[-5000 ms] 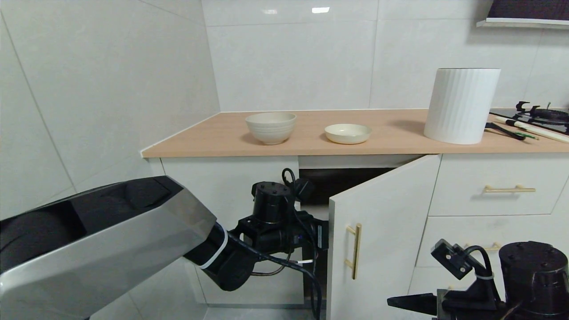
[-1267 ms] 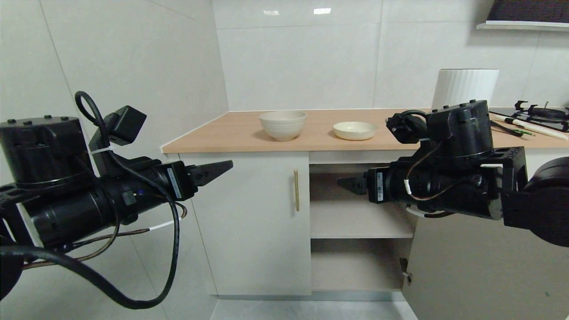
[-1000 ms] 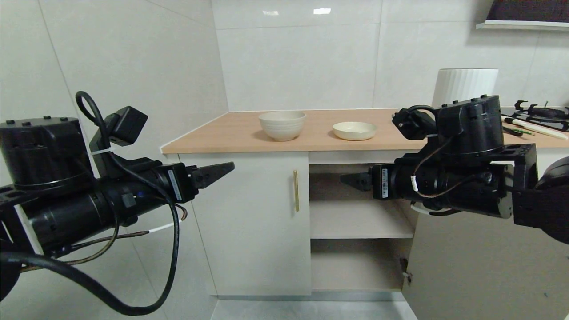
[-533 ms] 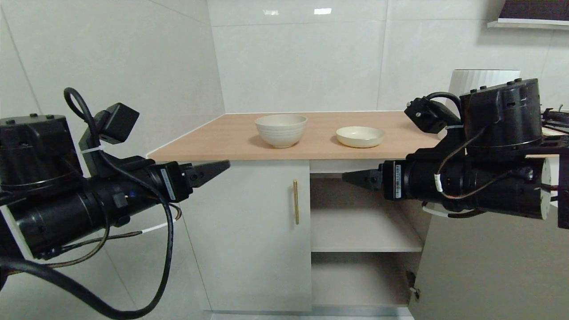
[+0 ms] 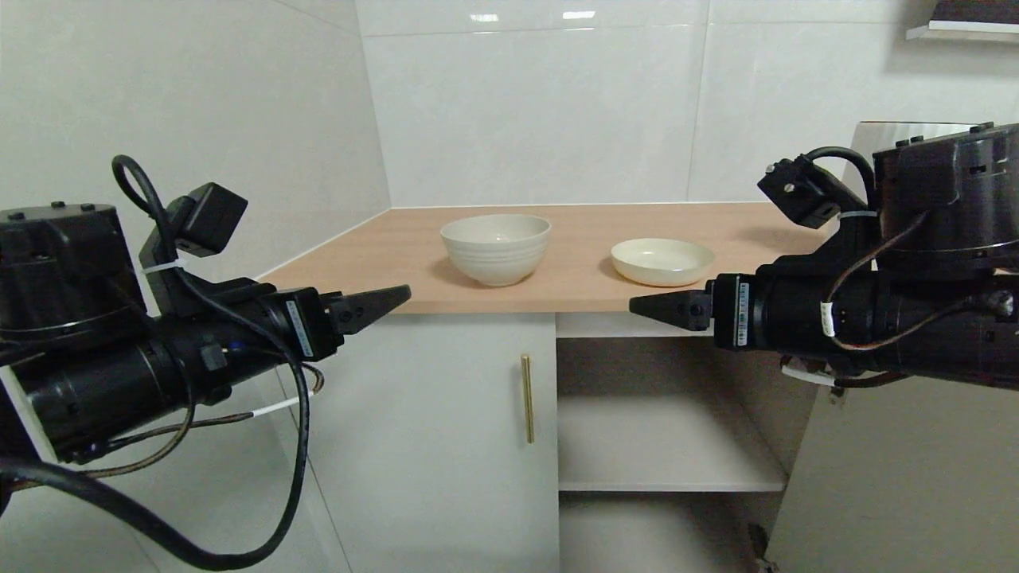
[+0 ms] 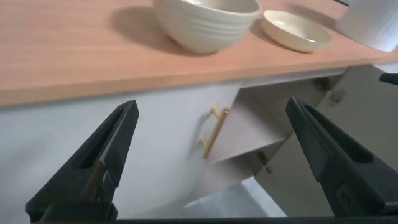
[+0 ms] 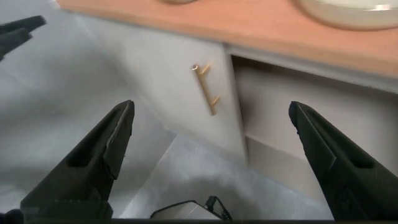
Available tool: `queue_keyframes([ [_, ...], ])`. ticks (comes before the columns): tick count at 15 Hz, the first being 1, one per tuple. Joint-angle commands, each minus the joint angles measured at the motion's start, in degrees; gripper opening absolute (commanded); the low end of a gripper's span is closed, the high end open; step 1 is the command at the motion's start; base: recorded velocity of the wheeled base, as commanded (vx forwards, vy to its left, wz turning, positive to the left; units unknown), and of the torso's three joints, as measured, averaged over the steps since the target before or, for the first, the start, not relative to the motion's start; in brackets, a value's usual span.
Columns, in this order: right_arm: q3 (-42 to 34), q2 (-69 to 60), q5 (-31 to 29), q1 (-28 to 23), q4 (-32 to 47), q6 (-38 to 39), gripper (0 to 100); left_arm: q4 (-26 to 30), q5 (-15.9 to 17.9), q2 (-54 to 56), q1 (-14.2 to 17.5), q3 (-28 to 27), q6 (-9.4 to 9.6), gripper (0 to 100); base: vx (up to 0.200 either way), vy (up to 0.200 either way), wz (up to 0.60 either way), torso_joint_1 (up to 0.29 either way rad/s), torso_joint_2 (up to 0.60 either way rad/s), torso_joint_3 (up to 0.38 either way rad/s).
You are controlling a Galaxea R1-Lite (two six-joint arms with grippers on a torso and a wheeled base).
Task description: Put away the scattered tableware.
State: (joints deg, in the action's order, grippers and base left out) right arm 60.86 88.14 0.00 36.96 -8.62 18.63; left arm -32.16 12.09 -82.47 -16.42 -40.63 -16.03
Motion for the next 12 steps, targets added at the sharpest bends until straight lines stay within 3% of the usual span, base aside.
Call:
queue_keyframes([
  [1, -0.1, -0.4, 0.0, 0.0, -0.1, -0.1, 100, -0.1, 0.0, 0.7, 0.0, -0.1, -0.05, 100, 0.0, 0.0, 0.0, 0.0, 0.0, 0.0],
  [3, -0.1, -0.6, 0.0, 0.0, -0.1, -0.3, 100, -0.1, 0.0, 0.9, -0.2, -0.5, 0.03, 100, 0.0, 0.0, 0.0, 0.0, 0.0, 0.0],
  [5, -0.1, -0.3, 0.0, 0.0, -0.1, -0.3, 100, 1.1, -0.4, 1.3, -2.9, -2.8, 0.03, 100, 0.0, 0.0, 0.0, 0.0, 0.0, 0.0],
  [8, 0.1, 0.5, -0.1, -0.2, -0.2, -0.4, 100, 4.8, -0.4, 0.6, -4.3, -6.1, 0.03, 100, 0.0, 0.0, 0.0, 0.098, -0.32, -0.207],
  [9, 0.5, 1.2, 0.0, -0.8, -0.6, -0.3, 100, 6.1, -0.4, -0.9, -4.4, -8.1, 0.12, 100, 0.0, 0.0, 0.0, 0.154, -0.41, -0.281],
  [10, 1.2, 2.7, 0.0, -2.2, -1.8, -0.4, 100, 9.7, -0.7, -5.2, -4.2, -14.8, 0.03, 100, 0.0, 0.0, 0.0, 0.154, -0.44, -0.271],
  [12, 2.0, 4.0, 0.1, -3.8, -2.2, -0.4, 100, 16.7, -0.7, -8.4, -3.7, -21.5, -0.14, 100, 0.0, 0.0, 0.0, 0.166, -0.45, -0.281],
])
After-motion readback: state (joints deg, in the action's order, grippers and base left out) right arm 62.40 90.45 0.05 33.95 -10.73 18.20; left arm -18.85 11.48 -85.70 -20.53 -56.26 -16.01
